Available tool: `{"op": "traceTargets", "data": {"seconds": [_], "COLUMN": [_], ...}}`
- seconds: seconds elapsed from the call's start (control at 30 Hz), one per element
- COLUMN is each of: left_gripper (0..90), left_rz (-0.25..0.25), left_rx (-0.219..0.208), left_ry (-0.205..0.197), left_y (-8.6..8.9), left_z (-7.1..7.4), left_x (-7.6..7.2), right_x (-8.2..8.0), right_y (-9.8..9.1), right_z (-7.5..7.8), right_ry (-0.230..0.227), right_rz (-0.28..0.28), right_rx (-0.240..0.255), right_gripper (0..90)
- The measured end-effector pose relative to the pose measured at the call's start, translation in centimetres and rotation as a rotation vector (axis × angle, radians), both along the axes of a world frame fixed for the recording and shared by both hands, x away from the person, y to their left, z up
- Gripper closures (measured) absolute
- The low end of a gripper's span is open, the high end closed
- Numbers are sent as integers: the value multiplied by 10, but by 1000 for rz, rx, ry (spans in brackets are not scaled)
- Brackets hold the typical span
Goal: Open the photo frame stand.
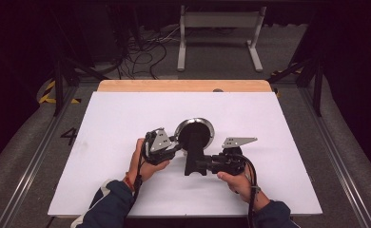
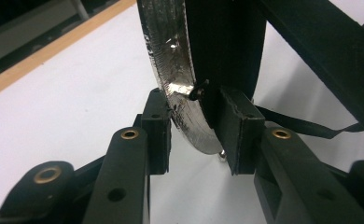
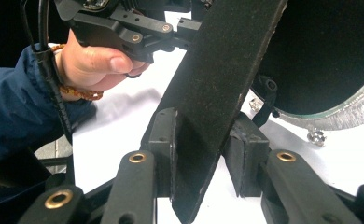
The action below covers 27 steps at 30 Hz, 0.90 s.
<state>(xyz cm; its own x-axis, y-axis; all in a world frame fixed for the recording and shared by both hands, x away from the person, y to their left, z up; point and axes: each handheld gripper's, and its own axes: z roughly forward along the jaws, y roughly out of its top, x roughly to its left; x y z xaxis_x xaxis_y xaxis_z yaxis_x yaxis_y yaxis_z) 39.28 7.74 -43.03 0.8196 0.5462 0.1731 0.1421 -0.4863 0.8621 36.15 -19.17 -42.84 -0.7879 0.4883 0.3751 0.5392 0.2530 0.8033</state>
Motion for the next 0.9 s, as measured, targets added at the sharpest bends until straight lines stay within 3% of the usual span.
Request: {"op": "traceTargets", "data": {"seconds": [0.2, 0.4, 0.9], "left_gripper": [668, 664, 719], "left_rz": [28, 43, 4], "left_rx": [47, 56, 50], "left_ry": [-50, -72, -44], "left_y": [-6, -11, -9], "left_z": [2, 0, -3], "left_x": [4, 7, -3], "right_x": [6, 9, 5], "right_y": [-2, -4, -8], "right_z": [-1, -1, -5], "right_ry": [-16, -29, -23], "right_rz": [-39, -64, -47], "right_rx": [-16, -24, -90], "right_gripper": [663, 660, 690]}}
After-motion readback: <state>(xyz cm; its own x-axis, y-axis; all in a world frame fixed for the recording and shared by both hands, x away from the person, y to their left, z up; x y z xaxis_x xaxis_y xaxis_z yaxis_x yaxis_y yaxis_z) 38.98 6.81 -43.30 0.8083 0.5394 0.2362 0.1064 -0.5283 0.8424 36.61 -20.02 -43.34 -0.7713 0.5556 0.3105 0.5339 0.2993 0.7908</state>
